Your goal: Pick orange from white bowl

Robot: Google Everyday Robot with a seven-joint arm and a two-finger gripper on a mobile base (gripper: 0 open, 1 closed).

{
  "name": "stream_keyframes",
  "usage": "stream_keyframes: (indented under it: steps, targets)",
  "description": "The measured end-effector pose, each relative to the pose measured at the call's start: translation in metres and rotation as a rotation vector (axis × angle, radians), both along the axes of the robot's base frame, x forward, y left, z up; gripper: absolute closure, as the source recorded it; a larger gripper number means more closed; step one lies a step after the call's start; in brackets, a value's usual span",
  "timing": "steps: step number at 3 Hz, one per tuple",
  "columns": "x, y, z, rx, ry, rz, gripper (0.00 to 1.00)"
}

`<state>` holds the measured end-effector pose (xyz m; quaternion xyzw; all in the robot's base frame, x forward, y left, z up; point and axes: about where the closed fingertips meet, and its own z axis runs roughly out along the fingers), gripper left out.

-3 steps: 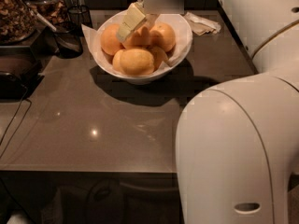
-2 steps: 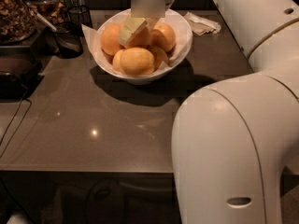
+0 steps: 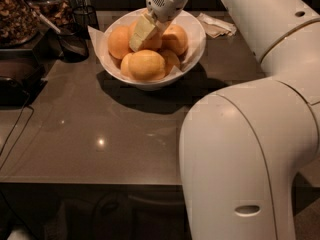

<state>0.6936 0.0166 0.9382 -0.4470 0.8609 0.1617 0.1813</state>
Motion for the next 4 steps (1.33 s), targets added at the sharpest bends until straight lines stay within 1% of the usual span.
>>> stream_keyframes:
  steps: [1, 2, 3, 4]
  targets:
    - [0.0, 0.0, 0.0, 0.0, 0.0, 0.0, 0.79]
    - [-0.004, 0.004, 0.008, 0.041, -0.015, 0.032, 0.99]
    - [-0.018, 0.004, 0.031, 0.147, -0.034, 0.1, 1.0]
    - [-0.037, 0.0, 0.052, 0.251, -0.03, 0.178, 1.0]
